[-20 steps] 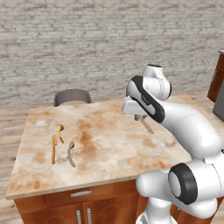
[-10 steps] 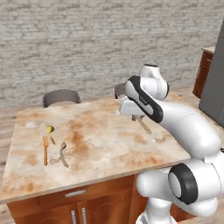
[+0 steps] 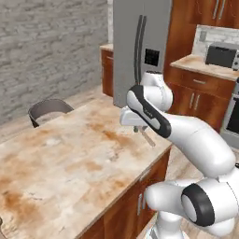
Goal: Organize the utensils by type. Pick up the wooden spoons from the counter and place them in the open cabinet. Then pick up the metallic utensils from the counter and place them in the open drawer.
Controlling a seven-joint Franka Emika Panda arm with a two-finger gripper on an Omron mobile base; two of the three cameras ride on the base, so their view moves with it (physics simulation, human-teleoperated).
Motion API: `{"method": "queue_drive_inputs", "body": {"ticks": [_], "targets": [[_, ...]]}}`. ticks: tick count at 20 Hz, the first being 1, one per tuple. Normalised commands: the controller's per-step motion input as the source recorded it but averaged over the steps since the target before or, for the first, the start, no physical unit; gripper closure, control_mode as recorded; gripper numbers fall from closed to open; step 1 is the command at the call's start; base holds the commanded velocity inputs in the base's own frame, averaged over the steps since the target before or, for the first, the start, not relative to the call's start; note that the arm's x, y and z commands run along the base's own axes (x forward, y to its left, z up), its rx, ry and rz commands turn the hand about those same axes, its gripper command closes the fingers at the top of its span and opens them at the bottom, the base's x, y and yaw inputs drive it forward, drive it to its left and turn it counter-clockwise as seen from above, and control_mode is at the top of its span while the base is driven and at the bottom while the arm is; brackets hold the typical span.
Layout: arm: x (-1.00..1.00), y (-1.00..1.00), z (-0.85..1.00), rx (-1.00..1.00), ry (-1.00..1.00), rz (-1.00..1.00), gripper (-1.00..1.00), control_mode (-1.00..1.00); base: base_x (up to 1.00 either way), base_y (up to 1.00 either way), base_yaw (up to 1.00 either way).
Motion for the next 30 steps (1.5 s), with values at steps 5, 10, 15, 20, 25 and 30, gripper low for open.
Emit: {"method": "queue_drive_inputs", "body": {"ticks": [5, 10, 15, 20, 25, 30], "targets": [[0.0, 0.0, 0.0, 0.0, 0.0, 0.0, 1.0, 1.0, -0.03, -0.07, -0.88], [0.0, 0.0, 0.0, 0.0, 0.0, 0.0, 1.0, 1.0, -0.02, -0.15, -0.74], [0.0, 0.0, 0.0, 0.0, 0.0, 0.0, 1.0, 1.0, 0.0, -0.13, -0.63], [0.0, 0.0, 0.0, 0.0, 0.0, 0.0, 1.0, 1.0, 0.0, -0.14, -0.58], [0.0, 0.0, 0.0, 0.0, 0.0, 0.0, 1.0, 1.0, 0.16, -0.62, -0.35], [0.0, 0.0, 0.0, 0.0, 0.0, 0.0, 1.0, 1.0, 0.27, -0.75, -0.17]]}}
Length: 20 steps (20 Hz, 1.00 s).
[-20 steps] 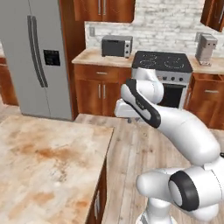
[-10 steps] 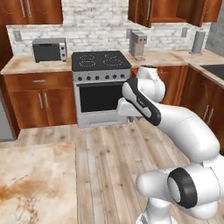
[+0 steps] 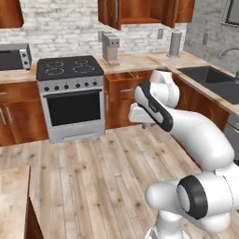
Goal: Organize the utensils by type. Pick up the wooden spoons from the counter and place them in the open cabinet. Then pick up the metallic utensils from the counter and place them in the open drawer.
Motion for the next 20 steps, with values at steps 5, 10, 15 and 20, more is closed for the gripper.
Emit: {"method": "queue_drive_inputs", "body": {"ticks": [5, 10, 15, 20], "targets": [[0.0, 0.0, 0.0, 0.0, 0.0, 0.0, 1.0, 1.0, 0.51, -0.61, -0.17], [0.0, 0.0, 0.0, 0.0, 0.0, 0.0, 1.0, 1.0, 0.76, -0.33, -0.06], [0.0, 0.0, 0.0, 0.0, 0.0, 0.0, 1.0, 1.0, 0.88, -0.21, 0.0], [0.0, 0.0, 0.0, 0.0, 0.0, 0.0, 1.0, 1.0, 0.86, -0.25, 0.0]]}}
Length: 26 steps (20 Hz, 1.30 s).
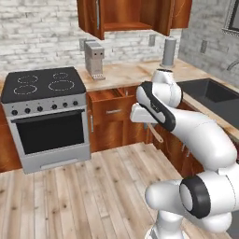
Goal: Organize the utensils by type. Pick up the wooden spoons from the counter and place them in the open cabinet. Then pick up the metallic utensils from the counter and place them in the open drawer.
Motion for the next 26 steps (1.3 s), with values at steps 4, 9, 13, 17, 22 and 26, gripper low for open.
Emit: {"method": "queue_drive_inputs", "body": {"ticks": [4, 9, 13, 17, 22, 26], "targets": [[0.0, 0.0, 0.0, 0.0, 0.0, 0.0, 1.0, 1.0, 0.68, -0.48, 0.0], [0.0, 0.0, 0.0, 0.0, 0.0, 0.0, 1.0, 1.0, 0.62, -0.55, 0.0], [0.0, 0.0, 0.0, 0.0, 0.0, 0.0, 1.0, 1.0, 0.68, -0.48, 0.03], [0.0, 0.0, 0.0, 0.0, 0.0, 0.0, 1.0, 1.0, 0.75, -0.24, 0.02], [0.0, 0.0, 0.0, 0.0, 0.0, 0.0, 1.0, 1.0, 0.63, -0.25, 0.0], [0.0, 0.0, 0.0, 0.0, 0.0, 0.0, 1.0, 1.0, 0.51, -0.41, 0.0]]}}
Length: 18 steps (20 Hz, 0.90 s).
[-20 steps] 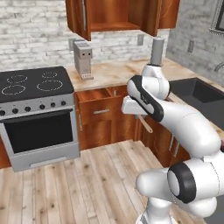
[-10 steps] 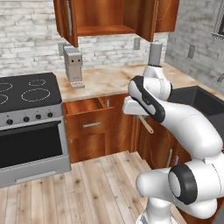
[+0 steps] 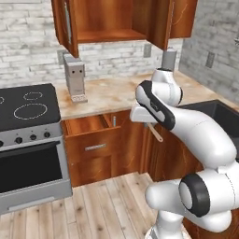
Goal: Organize the utensils by type. Pick up the wooden spoons from the counter and place them in the open cabinet. Then pick up the metallic utensils from the counter and place them in the open drawer.
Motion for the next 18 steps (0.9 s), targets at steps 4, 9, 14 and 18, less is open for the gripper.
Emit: {"method": "queue_drive_inputs", "body": {"ticks": [4, 9, 14, 18], "targets": [[0.0, 0.0, 0.0, 0.0, 0.0, 0.0, 1.0, 1.0, 0.51, -0.32, 0.02], [0.0, 0.0, 0.0, 0.0, 0.0, 0.0, 1.0, 1.0, 0.56, -0.21, 0.07], [0.0, 0.0, 0.0, 0.0, 0.0, 0.0, 1.0, 1.0, 0.52, -0.28, 0.06], [0.0, 0.0, 0.0, 0.0, 0.0, 0.0, 1.0, 1.0, 0.54, -0.24, 0.03]]}}
